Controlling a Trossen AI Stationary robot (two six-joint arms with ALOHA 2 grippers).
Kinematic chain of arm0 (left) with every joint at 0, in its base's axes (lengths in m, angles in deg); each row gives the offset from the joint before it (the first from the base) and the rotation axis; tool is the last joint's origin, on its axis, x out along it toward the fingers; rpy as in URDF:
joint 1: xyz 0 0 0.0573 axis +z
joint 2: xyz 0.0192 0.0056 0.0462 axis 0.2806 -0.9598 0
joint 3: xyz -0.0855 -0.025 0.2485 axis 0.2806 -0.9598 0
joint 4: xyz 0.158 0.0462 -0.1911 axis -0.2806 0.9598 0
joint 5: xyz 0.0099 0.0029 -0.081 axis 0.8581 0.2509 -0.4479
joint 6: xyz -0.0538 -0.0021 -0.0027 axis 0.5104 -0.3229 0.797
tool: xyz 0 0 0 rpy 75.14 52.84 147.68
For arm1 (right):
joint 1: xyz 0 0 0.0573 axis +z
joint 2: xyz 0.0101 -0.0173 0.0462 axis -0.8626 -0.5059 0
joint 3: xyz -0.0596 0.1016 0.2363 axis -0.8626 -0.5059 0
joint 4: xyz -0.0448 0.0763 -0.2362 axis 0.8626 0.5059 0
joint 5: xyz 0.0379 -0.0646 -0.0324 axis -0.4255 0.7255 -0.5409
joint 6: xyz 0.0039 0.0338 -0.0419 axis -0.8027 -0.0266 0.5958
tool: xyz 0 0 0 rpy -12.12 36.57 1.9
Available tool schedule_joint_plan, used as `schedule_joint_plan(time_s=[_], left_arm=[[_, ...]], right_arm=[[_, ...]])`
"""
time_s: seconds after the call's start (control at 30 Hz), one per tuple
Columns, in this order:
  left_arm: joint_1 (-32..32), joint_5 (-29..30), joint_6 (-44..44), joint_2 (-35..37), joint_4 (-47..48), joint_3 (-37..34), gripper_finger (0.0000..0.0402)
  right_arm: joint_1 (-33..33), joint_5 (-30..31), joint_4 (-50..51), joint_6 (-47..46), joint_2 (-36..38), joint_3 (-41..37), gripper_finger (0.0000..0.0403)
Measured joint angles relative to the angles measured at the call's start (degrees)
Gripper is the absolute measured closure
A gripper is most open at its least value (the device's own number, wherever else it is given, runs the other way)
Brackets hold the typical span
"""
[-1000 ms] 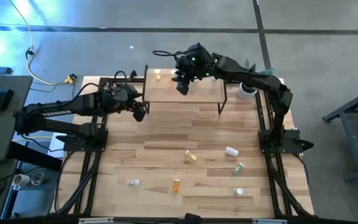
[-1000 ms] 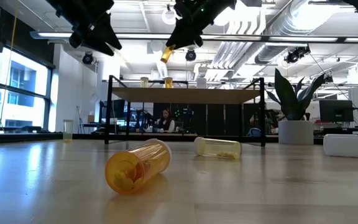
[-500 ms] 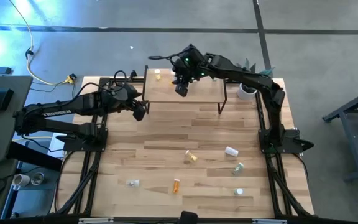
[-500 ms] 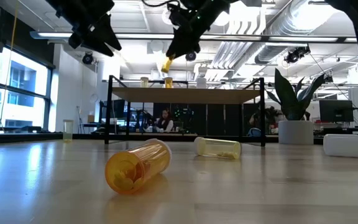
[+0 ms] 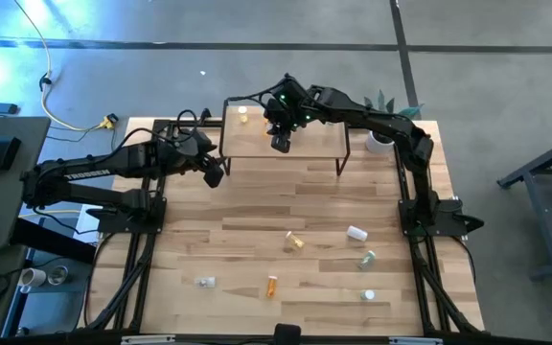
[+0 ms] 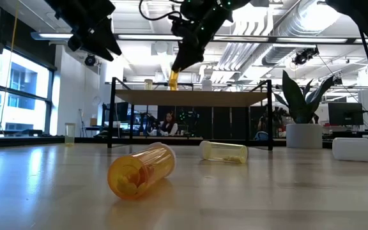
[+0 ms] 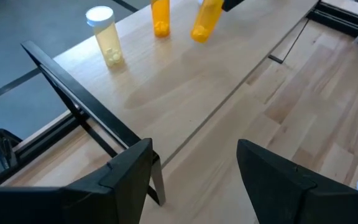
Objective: Pick and place medicine bottles onto shelf by color
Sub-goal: Put the right orange pill bottle on the shelf and align it to the other orange pill bottle
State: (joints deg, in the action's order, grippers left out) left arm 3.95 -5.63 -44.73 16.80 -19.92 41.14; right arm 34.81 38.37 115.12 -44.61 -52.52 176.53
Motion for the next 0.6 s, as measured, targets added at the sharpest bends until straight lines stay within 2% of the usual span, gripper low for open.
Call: schedule_joint_plan(time_s=[0.6], left_arm=[[0.0,-0.3,-0.2,0.0,0.0,0.0,0.0179]], right_arm=[[0.2,-0.6,1.8,3.1,-1.5,0.0,0.0295]])
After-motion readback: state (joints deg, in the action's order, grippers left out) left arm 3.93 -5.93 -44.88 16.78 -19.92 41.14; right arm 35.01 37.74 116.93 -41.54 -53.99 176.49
